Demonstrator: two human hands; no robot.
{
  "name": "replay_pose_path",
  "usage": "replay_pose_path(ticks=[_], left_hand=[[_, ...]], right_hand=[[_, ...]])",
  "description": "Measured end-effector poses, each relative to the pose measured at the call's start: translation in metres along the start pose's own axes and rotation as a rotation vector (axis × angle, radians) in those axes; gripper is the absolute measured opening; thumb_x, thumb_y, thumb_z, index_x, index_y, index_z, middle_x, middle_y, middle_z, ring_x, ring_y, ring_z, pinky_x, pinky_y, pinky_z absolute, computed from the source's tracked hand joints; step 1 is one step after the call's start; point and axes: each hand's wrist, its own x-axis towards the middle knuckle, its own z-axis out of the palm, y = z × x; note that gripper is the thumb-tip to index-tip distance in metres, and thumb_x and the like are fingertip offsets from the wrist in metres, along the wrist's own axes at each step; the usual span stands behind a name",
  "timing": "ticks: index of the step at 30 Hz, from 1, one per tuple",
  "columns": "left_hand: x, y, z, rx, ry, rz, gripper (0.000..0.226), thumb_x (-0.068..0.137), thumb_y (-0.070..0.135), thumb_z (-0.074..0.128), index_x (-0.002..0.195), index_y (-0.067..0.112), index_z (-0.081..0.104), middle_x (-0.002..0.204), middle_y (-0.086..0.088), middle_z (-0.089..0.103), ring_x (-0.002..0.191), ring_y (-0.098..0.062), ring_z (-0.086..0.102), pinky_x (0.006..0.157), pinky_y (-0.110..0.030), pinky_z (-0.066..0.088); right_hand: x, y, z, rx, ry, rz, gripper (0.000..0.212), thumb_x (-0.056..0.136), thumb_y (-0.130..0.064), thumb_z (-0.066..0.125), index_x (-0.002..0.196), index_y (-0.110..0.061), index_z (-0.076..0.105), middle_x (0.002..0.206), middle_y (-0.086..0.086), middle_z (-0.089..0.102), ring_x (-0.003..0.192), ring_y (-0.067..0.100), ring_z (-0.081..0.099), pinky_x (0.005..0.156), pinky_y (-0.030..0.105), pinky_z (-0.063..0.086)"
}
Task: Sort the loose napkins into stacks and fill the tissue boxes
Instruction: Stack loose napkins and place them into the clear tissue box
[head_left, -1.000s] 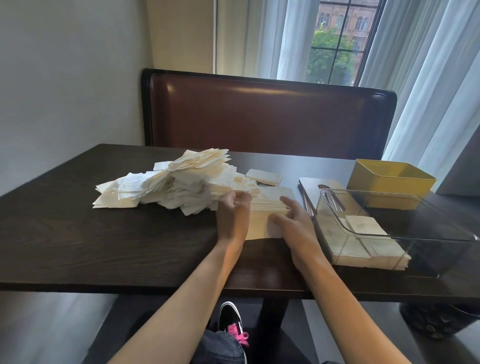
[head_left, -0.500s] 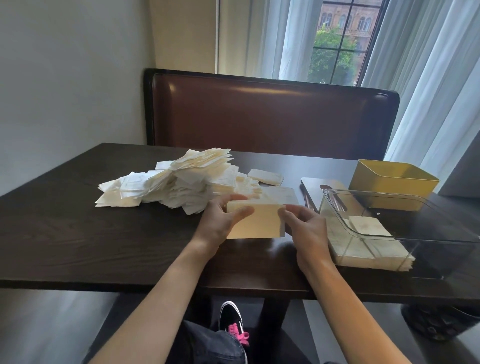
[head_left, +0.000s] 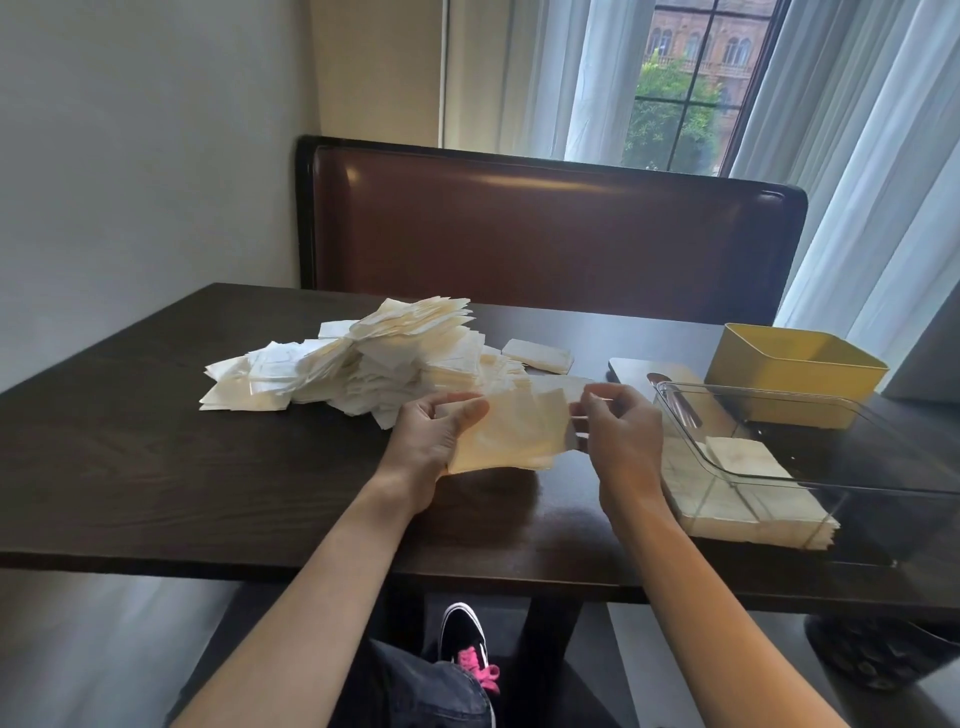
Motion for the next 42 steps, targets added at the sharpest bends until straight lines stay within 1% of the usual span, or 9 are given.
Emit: replay_pose_path(ticks=[3,7,12,23,28,32,34,38,42], left_hand=[[0.002,0.0,-0.005,0.019,0.016,0.019,0.043,0.057,0.031,0.085,0.095,0.013,0.076,0.098,-0.012,0.077,0.095,-0.029,0.072,0.093,-0.049,0.057],[0.003,-0.001,-0.008,0.0,0.017,0.025,0.046,0.059,0.032,0.084,0.097,0.011,0.074,0.096,-0.011,0.077,0.089,-0.026,0.071,0.093,-0.05,0.056],[0.002,0.001,-0.01,-0.015,0.009,0.014,0.05,0.058,0.033,0.085,0.1,0.009,0.074,0.101,-0.014,0.076,0.095,-0.03,0.071,0.094,-0.051,0.056],[0.009,-0.001,-0.004,0.099,0.071,-0.03,0.029,0.08,0.041,0.079,0.092,0.017,0.07,0.101,-0.009,0.073,0.088,-0.026,0.068,0.084,-0.047,0.058],[0.012,0.002,-0.001,0.213,0.177,-0.087,0.049,0.101,0.059,0.042,0.079,0.016,0.053,0.069,-0.006,0.052,0.063,-0.021,0.053,0.063,-0.03,0.045],[0.008,0.006,0.001,0.028,0.143,-0.115,0.067,0.093,0.072,0.033,0.112,0.018,0.068,0.102,-0.013,0.076,0.098,-0.035,0.072,0.094,-0.051,0.056],[0.008,0.007,0.002,0.01,0.162,-0.089,0.072,0.095,0.072,0.028,0.097,0.014,0.071,0.103,-0.019,0.073,0.1,-0.037,0.07,0.097,-0.055,0.054],[0.006,0.005,0.003,0.12,0.132,-0.073,0.079,0.075,0.087,0.037,0.093,0.014,0.065,0.099,-0.019,0.068,0.096,-0.043,0.068,0.096,-0.055,0.052],[-0.003,0.007,0.008,0.265,0.113,0.022,0.047,0.092,0.055,0.059,0.089,0.009,0.065,0.081,-0.012,0.062,0.074,-0.025,0.058,0.068,-0.038,0.046]], right_hand=[[0.004,-0.001,0.0,-0.012,-0.087,0.045,0.022,0.098,-0.024,0.059,0.115,-0.011,0.062,0.096,0.004,0.068,0.083,0.015,0.069,0.067,0.026,0.059],[0.004,0.007,0.007,-0.133,-0.298,0.278,0.057,0.091,-0.033,0.069,0.14,-0.012,0.047,0.121,0.004,0.059,0.108,0.02,0.06,0.095,0.042,0.054],[0.01,0.011,0.007,-0.069,-0.318,0.331,0.03,0.087,-0.014,0.073,0.116,-0.005,0.069,0.097,0.007,0.07,0.082,0.017,0.061,0.062,0.024,0.045],[0.001,-0.027,0.002,0.051,0.098,-0.134,0.007,0.097,-0.013,0.058,0.103,-0.017,0.058,0.091,-0.014,0.059,0.083,0.011,0.065,0.055,0.018,0.055],[-0.002,-0.041,0.012,0.329,-0.152,0.044,0.02,0.098,-0.007,0.056,0.117,-0.005,0.061,0.101,0.005,0.067,0.083,0.02,0.071,0.062,0.022,0.057],[-0.003,-0.028,0.02,0.389,-0.303,0.273,0.025,0.097,-0.005,0.057,0.122,-0.003,0.06,0.115,0.013,0.063,0.09,0.023,0.07,0.063,0.023,0.058],[-0.005,-0.016,0.026,0.253,-0.321,0.352,0.028,0.096,-0.004,0.059,0.124,0.001,0.059,0.119,0.016,0.062,0.096,0.026,0.067,0.059,0.023,0.058],[-0.008,-0.003,0.027,0.116,-0.352,0.36,0.017,0.095,-0.002,0.061,0.111,-0.003,0.063,0.115,0.017,0.063,0.09,0.026,0.067,0.055,0.021,0.057],[-0.009,-0.002,0.022,0.052,-0.373,0.323,0.01,0.094,-0.004,0.062,0.102,-0.009,0.063,0.105,0.011,0.064,0.085,0.02,0.068,0.058,0.023,0.059]])
